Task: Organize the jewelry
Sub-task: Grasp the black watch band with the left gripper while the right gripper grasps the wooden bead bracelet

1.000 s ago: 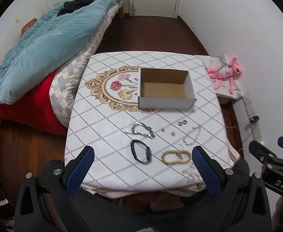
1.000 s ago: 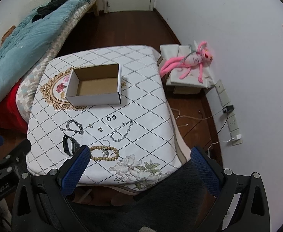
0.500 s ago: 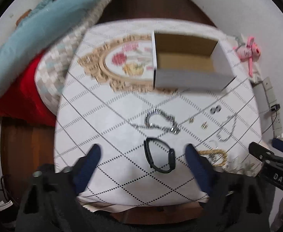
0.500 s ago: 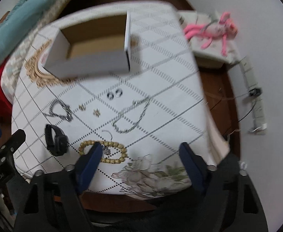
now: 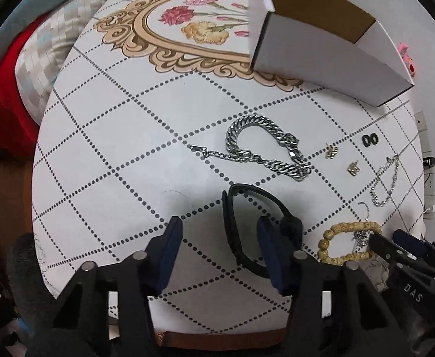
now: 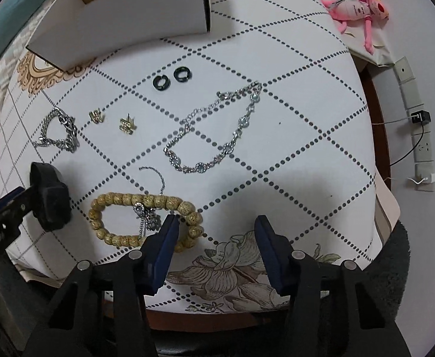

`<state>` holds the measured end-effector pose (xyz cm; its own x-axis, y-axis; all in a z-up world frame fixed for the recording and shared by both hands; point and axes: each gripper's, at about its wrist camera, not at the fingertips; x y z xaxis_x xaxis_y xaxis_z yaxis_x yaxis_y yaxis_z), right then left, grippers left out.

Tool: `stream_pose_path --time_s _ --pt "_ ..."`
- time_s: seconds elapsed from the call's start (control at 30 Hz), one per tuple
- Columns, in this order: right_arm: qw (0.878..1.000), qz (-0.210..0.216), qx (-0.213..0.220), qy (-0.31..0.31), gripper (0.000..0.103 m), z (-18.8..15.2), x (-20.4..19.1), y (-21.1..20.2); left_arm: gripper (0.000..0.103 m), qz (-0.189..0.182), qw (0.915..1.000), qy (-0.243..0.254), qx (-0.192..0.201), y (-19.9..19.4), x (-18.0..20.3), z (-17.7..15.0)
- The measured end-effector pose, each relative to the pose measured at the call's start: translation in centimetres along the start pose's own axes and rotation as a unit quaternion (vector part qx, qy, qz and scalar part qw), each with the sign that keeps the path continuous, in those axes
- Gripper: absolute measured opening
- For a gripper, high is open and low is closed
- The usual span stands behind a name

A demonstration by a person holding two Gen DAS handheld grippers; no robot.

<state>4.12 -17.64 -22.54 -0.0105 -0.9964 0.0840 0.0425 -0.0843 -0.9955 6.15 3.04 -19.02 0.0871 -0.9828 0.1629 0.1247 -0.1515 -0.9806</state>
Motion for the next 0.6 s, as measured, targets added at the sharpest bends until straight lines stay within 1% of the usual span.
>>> stream_pose_path --time_s 0.07,0.13,0.17,0.2,0.23,0.27,0.3,0.37,0.4,0.5,0.6 --pt "1.0 -0.009 0.003 -0.006 0.051 -0.1 -0.2 -0.1 0.034 0.0 1.0 0.001 -0.001 0.3 0.0 -0.2" --pt "1.0 -0.011 0.01 -0.01 0.046 -0.2 -0.5 -0.3 0.026 0.005 0.9999 0.011 0.01 0.2 0.1 -0.4" --pt "1.0 -0.012 0.018 -0.013 0.041 -0.4 -0.8 -0.4 0.023 0.009 0.9997 0.016 0.014 0.2 0.1 -0.4" --pt "0.999 -0.012 0.025 -0.017 0.034 -0.5 -1.0 -0.6 0.015 0.008 0.9996 0.022 0.018 0.2 0.2 -0.5" --pt "0.999 -0.013 0.029 -0.02 0.03 -0.5 -1.4 -0.8 0.007 0.008 0.9994 0.026 0.021 0.2 0.2 -0.6" --pt "0.999 -0.013 0.036 -0.027 0.021 -0.8 -1.8 -1.0 0.007 0.008 0.9993 0.028 0.023 0.2 0.2 -0.7" --pt "0.999 -0.014 0.04 -0.029 0.009 -0.9 -2.1 -1.1 0.007 0.006 0.9993 0.029 0.024 0.2 0.2 -0.7" --pt "0.998 -0.018 0.045 -0.029 0.009 -1.2 -2.6 -1.3 0.006 0.005 0.9991 0.032 0.028 0.2 0.1 -0.7" --pt "0.999 -0.01 0.045 -0.026 0.009 -1.3 -2.6 -1.4 0.006 0.004 0.999 0.033 0.03 0.1 0.1 -0.8" --pt "0.999 0.023 0.049 -0.006 0.009 -1.5 -2.1 -1.9 0.004 0.0 0.9984 0.04 0.039 -0.6 0.2 -1.6" --pt "0.996 0.06 0.06 0.012 0.009 -1.4 -1.3 -3.7 0.004 0.002 0.9977 0.047 0.049 -2.5 1.1 -2.0"
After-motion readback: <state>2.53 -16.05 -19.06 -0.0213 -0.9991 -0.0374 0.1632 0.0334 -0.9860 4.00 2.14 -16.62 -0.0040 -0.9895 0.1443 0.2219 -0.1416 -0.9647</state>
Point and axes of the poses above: each gripper's, at about its wrist camera, not at the fingertips, and y roughly the way its jaws point, x to its right, z to its top, and after that the axes turned 6 degrees about -z, right-handed
